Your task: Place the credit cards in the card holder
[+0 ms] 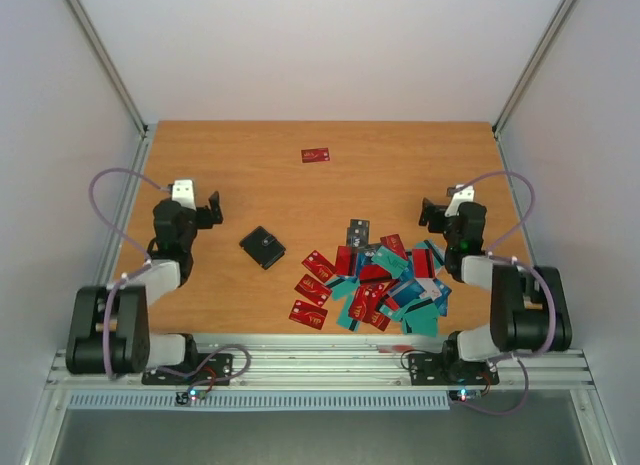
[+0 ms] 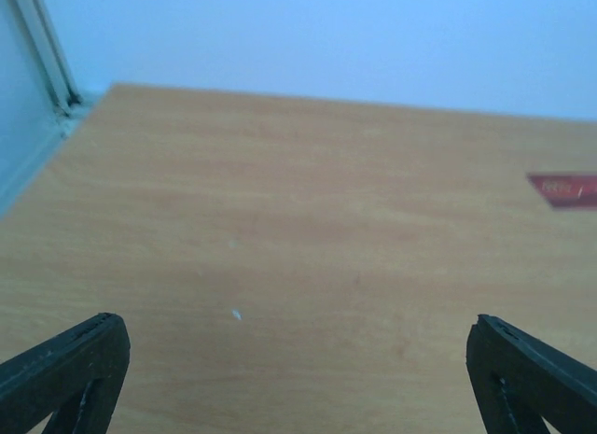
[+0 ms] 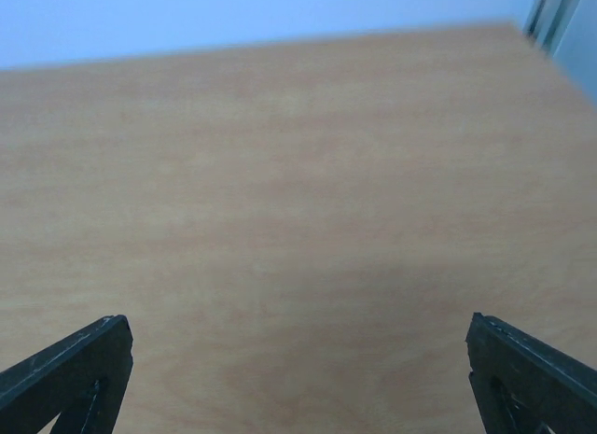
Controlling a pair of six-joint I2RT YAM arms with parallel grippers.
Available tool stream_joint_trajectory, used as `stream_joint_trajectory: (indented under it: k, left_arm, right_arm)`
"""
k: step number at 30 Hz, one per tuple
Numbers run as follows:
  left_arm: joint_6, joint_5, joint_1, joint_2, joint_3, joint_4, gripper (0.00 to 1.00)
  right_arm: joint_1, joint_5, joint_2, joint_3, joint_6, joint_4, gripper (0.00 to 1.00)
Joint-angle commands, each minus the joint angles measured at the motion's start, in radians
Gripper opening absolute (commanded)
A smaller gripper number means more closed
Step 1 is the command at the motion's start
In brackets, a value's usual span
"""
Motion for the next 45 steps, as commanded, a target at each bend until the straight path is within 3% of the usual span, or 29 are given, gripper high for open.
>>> stream_joint_trajectory:
  k: [1, 8, 12, 19, 25, 33, 45]
  left_arm:
    - [-0.075, -0.097, -0.015, -0.201, 0.108, -0.364, 0.99]
    - [-0.243, -0.006, -0.017, -0.371, 0.280, -0.888, 0.99]
    - [-0.377, -0.004, -0.014, -0.414, 0.326, -1.050, 0.99]
    - [-0.576, 0.228, -0.010, -0.441, 0.324, -1.250, 0.99]
    - [-0.741, 0.415, -0.029, -0.414, 0.197, -1.158, 0.86]
    - [-0.903, 0.396, -0.142, -0.277, 0.174, -1.119, 0.73]
    - [-0.999, 0.361, -0.224, -0.032, 0.188, -0.950, 0.57]
  right_arm:
    - [0.032, 0.123, -0.211, 0.062, 0.011, -0.200, 0.98]
    - [0.045, 0.172, -0.399, 0.295, 0.111, -0.718, 0.98]
    - [0.046, 0.172, -0.406, 0.435, 0.205, -0.902, 0.99]
    - [0.048, -0.021, -0.405, 0.525, 0.415, -1.092, 0.98]
    - [0.120, -0.232, -0.345, 0.583, 0.481, -1.244, 0.99]
    - [0.243, -0.189, -0.326, 0.602, 0.458, -1.440, 0.98]
    - [0.252, -0.123, -0.379, 0.592, 0.453, -1.549, 0.98]
